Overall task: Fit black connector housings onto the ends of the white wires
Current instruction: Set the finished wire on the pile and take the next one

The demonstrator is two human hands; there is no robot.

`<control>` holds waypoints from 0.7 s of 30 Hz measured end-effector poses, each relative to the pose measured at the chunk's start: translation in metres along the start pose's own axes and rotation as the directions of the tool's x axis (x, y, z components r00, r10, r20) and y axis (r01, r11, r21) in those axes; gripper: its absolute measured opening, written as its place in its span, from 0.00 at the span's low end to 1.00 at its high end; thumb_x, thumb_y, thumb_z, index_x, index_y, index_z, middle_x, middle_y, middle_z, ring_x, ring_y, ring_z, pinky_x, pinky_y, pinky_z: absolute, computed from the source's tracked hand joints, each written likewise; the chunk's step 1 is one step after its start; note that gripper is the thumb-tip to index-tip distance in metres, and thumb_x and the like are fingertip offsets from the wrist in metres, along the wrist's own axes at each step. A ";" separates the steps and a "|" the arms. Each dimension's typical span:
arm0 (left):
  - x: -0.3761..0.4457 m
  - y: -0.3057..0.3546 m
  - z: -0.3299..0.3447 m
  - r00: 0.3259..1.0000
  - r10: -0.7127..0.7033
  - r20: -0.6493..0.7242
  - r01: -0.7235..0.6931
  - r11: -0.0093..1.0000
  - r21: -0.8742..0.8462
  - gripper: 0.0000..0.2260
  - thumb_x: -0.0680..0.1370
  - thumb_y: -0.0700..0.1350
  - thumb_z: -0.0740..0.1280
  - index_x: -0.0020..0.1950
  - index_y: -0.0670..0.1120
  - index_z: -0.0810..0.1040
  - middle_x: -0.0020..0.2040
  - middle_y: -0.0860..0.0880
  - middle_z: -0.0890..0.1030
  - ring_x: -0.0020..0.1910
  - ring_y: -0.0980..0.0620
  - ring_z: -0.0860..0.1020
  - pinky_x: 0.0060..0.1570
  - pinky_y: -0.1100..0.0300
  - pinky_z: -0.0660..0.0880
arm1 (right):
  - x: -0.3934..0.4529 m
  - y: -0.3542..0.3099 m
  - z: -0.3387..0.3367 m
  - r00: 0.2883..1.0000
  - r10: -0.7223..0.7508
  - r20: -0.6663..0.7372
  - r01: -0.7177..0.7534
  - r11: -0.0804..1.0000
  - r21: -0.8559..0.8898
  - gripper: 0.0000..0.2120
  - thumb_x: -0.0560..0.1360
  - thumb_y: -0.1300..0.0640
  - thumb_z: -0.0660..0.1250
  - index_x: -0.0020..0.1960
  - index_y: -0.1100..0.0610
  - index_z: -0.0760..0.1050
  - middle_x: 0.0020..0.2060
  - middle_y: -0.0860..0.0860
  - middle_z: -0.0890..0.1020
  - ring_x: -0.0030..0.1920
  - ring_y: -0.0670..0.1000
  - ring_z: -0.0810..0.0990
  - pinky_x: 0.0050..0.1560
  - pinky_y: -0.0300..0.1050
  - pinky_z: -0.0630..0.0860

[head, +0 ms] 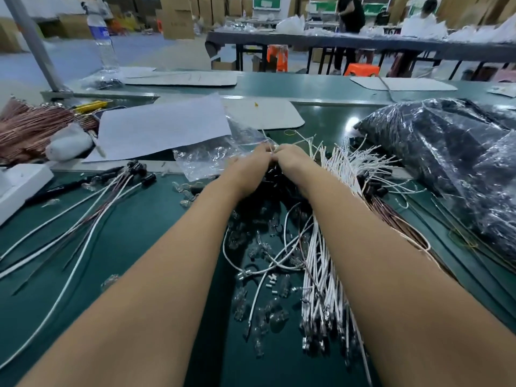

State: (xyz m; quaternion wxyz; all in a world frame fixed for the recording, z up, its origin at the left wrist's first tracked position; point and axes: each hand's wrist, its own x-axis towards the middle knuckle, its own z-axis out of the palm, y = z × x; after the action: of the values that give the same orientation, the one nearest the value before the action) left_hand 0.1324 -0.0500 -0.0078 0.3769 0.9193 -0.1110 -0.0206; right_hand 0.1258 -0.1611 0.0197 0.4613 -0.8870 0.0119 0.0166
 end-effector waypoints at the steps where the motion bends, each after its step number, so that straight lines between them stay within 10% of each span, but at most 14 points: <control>1: -0.002 0.003 0.001 1.000 -0.011 0.003 0.011 0.993 -0.115 0.15 0.82 0.47 0.52 0.67 0.51 0.68 0.63 0.40 0.76 0.60 0.42 0.73 0.65 0.48 0.67 | -0.001 -0.001 0.001 1.000 -0.006 0.018 0.006 1.000 0.010 0.11 0.79 0.66 0.58 0.42 0.55 0.73 0.41 0.53 0.77 0.48 0.51 0.72 0.43 0.40 0.70; 6: -0.021 0.016 -0.009 0.997 -0.077 0.000 0.066 0.845 -0.531 0.16 0.82 0.39 0.49 0.67 0.43 0.69 0.59 0.37 0.76 0.45 0.48 0.76 0.47 0.61 0.74 | -0.018 0.002 -0.006 1.000 -0.007 0.002 0.007 1.000 -0.016 0.09 0.77 0.69 0.56 0.47 0.63 0.74 0.44 0.60 0.74 0.45 0.54 0.71 0.45 0.46 0.67; 9: -0.037 0.015 -0.018 0.996 -0.087 0.033 0.090 0.823 -0.560 0.15 0.82 0.42 0.50 0.63 0.42 0.71 0.52 0.40 0.80 0.42 0.48 0.77 0.54 0.56 0.72 | -0.033 0.000 -0.012 0.999 0.005 0.052 -0.003 0.999 -0.039 0.07 0.77 0.69 0.60 0.43 0.61 0.73 0.46 0.58 0.73 0.47 0.53 0.70 0.49 0.46 0.69; 13: -0.057 0.009 -0.023 0.999 -0.043 -0.020 0.032 0.929 -0.368 0.14 0.80 0.39 0.56 0.62 0.46 0.75 0.55 0.47 0.81 0.53 0.50 0.77 0.51 0.57 0.72 | -0.053 -0.002 -0.018 0.999 0.021 0.050 -0.020 0.999 -0.032 0.08 0.79 0.66 0.59 0.55 0.60 0.74 0.50 0.58 0.73 0.51 0.53 0.71 0.60 0.51 0.71; 18: -0.088 0.008 -0.024 0.965 0.214 -0.148 -0.228 0.970 -0.085 0.16 0.74 0.36 0.61 0.55 0.52 0.81 0.52 0.57 0.81 0.45 0.68 0.77 0.43 0.74 0.70 | -0.086 0.011 -0.019 0.940 -0.045 -0.337 0.073 0.995 0.071 0.09 0.77 0.63 0.58 0.51 0.60 0.76 0.49 0.56 0.80 0.51 0.57 0.78 0.54 0.56 0.76; 21: -0.102 0.018 -0.015 0.954 0.299 -0.012 -0.293 0.942 0.161 0.16 0.73 0.37 0.65 0.56 0.50 0.82 0.53 0.52 0.83 0.50 0.57 0.80 0.52 0.60 0.77 | -0.106 0.022 -0.012 0.913 -0.089 -0.398 0.116 0.992 0.045 0.09 0.76 0.63 0.57 0.50 0.57 0.76 0.46 0.55 0.81 0.47 0.56 0.79 0.46 0.51 0.77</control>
State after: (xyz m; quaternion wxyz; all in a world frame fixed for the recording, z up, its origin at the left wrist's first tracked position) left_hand 0.0316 -0.0302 0.0109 0.3036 0.9194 -0.2423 0.0616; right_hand 0.0198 -0.1824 0.0129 0.4793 -0.8554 0.0586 -0.1874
